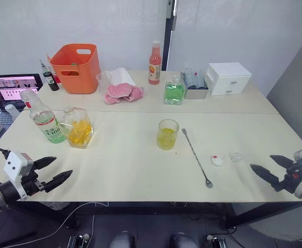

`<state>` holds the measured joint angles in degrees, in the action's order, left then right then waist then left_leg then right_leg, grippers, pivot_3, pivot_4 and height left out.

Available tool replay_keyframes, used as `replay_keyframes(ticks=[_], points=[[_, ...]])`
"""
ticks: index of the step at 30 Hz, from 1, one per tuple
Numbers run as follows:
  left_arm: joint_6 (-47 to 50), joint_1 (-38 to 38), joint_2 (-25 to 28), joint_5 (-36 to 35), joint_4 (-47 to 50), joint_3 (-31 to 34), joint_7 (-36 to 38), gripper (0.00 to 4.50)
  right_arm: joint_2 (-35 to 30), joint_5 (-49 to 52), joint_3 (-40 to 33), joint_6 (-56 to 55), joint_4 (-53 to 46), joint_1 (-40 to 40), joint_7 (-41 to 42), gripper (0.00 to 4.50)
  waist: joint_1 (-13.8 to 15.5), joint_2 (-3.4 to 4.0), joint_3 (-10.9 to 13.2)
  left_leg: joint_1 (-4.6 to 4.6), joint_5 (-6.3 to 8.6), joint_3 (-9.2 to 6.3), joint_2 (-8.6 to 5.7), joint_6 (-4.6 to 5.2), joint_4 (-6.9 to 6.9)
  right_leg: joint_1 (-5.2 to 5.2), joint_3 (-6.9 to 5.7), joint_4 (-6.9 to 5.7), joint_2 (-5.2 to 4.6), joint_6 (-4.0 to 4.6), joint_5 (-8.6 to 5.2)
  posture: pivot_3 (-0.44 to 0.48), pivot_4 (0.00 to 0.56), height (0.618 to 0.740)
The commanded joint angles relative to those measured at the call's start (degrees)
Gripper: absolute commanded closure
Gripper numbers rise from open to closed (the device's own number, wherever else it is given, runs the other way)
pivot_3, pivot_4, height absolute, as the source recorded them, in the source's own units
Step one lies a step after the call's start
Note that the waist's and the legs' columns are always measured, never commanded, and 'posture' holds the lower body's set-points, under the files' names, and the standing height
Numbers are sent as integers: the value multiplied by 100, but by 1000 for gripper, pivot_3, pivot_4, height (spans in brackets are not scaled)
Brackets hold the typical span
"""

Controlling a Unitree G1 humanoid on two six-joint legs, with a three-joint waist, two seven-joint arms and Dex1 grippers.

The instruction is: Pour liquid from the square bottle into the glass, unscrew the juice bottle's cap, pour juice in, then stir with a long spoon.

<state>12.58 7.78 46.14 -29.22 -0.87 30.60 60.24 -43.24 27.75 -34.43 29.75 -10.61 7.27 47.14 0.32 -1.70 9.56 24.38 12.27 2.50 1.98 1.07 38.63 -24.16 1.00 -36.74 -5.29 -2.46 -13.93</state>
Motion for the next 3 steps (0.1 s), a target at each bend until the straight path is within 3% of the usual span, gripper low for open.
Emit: replay_keyframes(ticks=[1, 3], points=[[-183, -6, 56, 5, -44, 123, 49, 0, -90, 70, -82, -12, -71, -90, -106, 37, 1, 0, 0, 0, 0, 0, 0, 0, 0, 0, 0, 0, 0, 0, 0, 0, 150, 715], [-298, -16, 68, 60, -105, 99, 79, 0, -98, 70, -58, 2, -72, -114, -126, 37, 1, 0, 0, 0, 0, 0, 0, 0, 0, 0, 0, 0, 0, 0, 0, 0, 150, 715]])
